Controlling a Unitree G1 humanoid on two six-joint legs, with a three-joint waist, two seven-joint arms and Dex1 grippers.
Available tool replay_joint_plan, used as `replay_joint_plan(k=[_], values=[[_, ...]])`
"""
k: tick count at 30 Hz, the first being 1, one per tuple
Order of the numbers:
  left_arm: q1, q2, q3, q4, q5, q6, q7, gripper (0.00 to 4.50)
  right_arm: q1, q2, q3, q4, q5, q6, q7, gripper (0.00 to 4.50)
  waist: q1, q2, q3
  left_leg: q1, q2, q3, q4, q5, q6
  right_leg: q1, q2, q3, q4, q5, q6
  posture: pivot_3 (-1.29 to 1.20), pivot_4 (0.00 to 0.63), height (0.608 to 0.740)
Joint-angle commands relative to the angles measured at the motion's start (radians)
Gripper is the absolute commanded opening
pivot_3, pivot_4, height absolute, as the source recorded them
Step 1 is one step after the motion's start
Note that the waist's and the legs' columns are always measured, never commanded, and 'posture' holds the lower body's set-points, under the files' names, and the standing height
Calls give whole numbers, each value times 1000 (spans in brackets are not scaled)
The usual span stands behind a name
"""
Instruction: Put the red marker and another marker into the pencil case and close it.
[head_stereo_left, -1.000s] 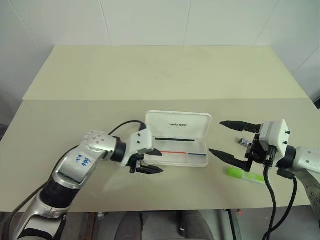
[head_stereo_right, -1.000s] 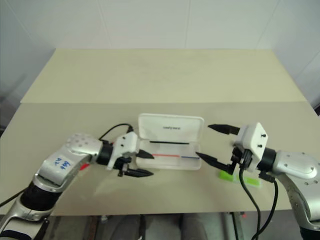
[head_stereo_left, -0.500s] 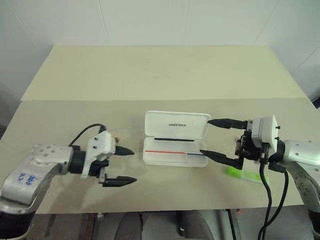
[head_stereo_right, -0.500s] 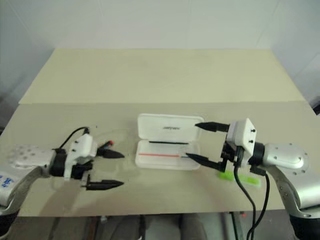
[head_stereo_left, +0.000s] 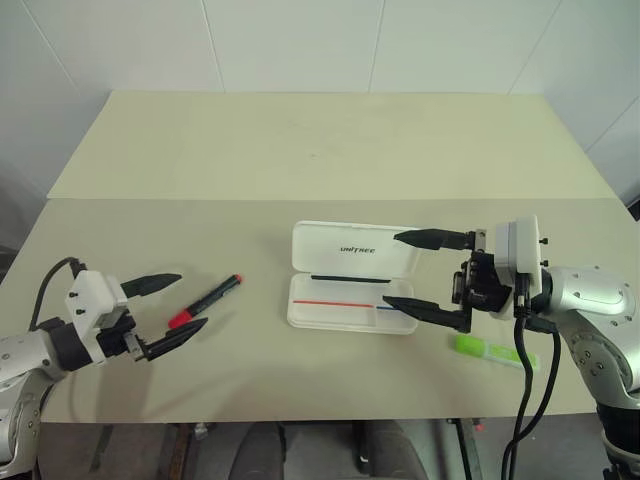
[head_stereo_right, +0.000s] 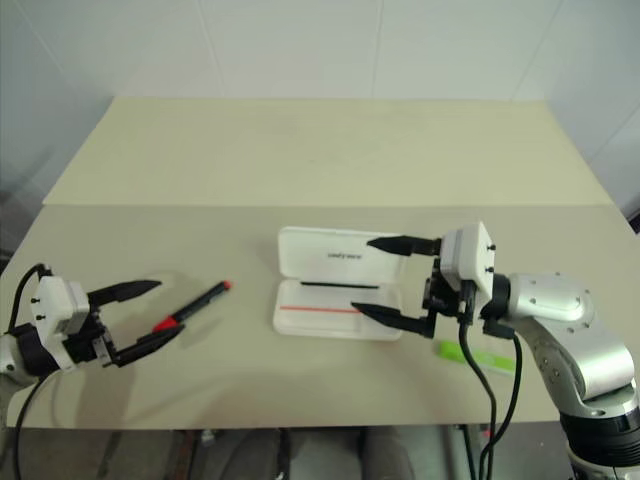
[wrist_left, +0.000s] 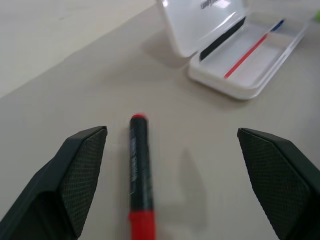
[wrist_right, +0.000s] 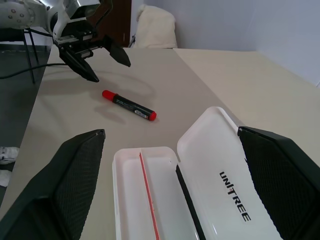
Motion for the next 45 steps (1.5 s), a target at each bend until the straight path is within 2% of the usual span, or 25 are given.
replay_joint_plan(k=[1,9,19,22,28,32,37,45], values=[[-8,22,20,63,26,-69,14,4478,-12,4,-2,-25,14,-6,8,4500,0,0,0,0,0,0,0,0,0,0,0,0,0,0,0,0,150,740],[-50,21,-79,221,80,-109,38,4478,-19,8,-9,-29,5,-5,-7,4500,-1,0,0,0,0,0,0,0,0,0,0,0,0,0,0,0,150,740],[-96,-27,-221,201,106,-19,150,4478,-24,12,-13,-47,4,-2,-43,4500,-1,0,0,0,1,0,-1,0,0,0,0,0,0,0,0,0,150,740],[-98,-34,-244,189,114,5,185,3839,-23,12,-13,-49,3,-3,-49,4500,-1,0,0,1,1,1,-1,0,0,0,0,0,1,0,1,0,150,740],[-90,-40,-273,147,134,51,245,1795,-20,12,-19,-50,-3,-7,-63,4500,1,0,0,1,1,1,-1,0,-1,0,-1,0,1,0,1,0,150,740],[-82,-26,-285,133,153,53,255,630,-16,12,-18,-51,-4,-10,-65,4500,1,0,0,1,1,1,-1,0,-1,0,-1,0,1,0,0,0,150,740],[-77,-7,-310,123,177,8,232,636,-13,13,-21,-46,-9,-12,-64,4500,1,0,0,1,1,1,-1,0,-1,0,-1,0,1,0,0,0,150,740],[-110,0,-307,62,79,-109,83,636,1,11,-26,-43,-19,-15,-67,4500,1,0,0,0,1,2,-1,-1,-2,0,-1,0,-2,0,0,0,150,740]])
